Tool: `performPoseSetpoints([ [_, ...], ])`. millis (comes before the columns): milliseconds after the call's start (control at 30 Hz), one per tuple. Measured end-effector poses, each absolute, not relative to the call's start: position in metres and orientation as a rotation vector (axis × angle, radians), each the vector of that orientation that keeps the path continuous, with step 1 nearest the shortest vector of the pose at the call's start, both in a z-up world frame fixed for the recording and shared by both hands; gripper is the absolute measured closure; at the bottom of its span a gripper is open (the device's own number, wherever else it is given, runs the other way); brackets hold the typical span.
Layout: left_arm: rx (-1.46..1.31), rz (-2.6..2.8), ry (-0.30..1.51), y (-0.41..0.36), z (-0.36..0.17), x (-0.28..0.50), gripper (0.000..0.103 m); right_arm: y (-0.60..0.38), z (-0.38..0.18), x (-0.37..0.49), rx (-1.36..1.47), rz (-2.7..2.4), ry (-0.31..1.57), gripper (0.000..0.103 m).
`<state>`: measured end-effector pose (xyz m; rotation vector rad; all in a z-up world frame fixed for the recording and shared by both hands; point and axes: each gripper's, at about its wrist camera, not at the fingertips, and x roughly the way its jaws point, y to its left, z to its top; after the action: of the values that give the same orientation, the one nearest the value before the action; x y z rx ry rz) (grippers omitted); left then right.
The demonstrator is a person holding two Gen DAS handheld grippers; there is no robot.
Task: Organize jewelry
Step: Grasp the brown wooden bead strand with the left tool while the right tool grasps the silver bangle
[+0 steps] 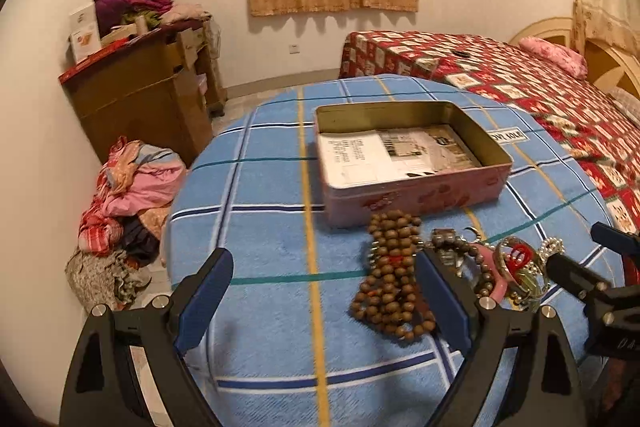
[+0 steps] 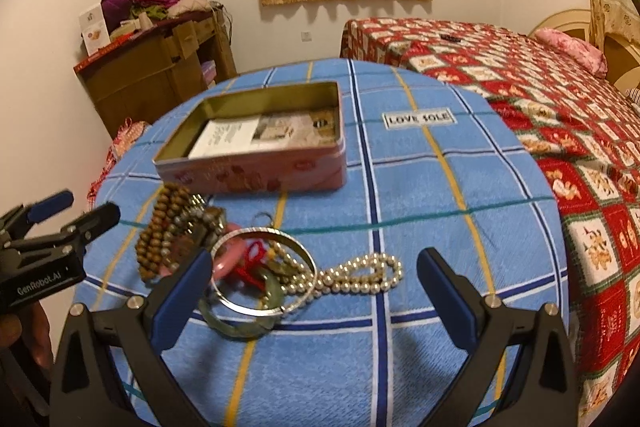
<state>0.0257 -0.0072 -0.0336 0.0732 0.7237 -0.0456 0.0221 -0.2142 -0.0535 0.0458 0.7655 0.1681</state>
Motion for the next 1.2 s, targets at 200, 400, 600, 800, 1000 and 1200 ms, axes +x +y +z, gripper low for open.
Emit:
performPoseSetpoints([
  [200, 0.112, -0.080, 0.719, -0.026, -0.043, 0.037, 0.017, -0.220, -0.061, 0.021, 0.056, 0.170, 0.776, 0.001],
  [400, 0.074, -0.148, 0.793, -0.030, -0.062, 0.051, 0.055, -0.222, -0.066, 0.021, 0.060, 0.161, 0.785, 0.001],
  [600, 0.054, -0.199, 0.806, -0.029, -0.068, 0.049, 0.081, -0.222, -0.068, 0.022, 0.065, 0.160, 0.791, 0.001],
  [800, 0.032, -0.165, 0.749, -0.011, -0.050, 0.041, 0.082, -0.223, -0.068, 0.022, 0.066, 0.161, 0.786, 0.001],
  [1000, 0.050, -0.145, 0.738, -0.005, -0.048, 0.037, 0.082, -0.217, -0.065, 0.020, 0.054, 0.199, 0.773, 0.008],
  [1200, 0.055, -0.155, 0.740, -0.008, -0.051, 0.036, 0.082, -0.214, -0.065, 0.026, 0.040, 0.213, 0.790, 0.012],
])
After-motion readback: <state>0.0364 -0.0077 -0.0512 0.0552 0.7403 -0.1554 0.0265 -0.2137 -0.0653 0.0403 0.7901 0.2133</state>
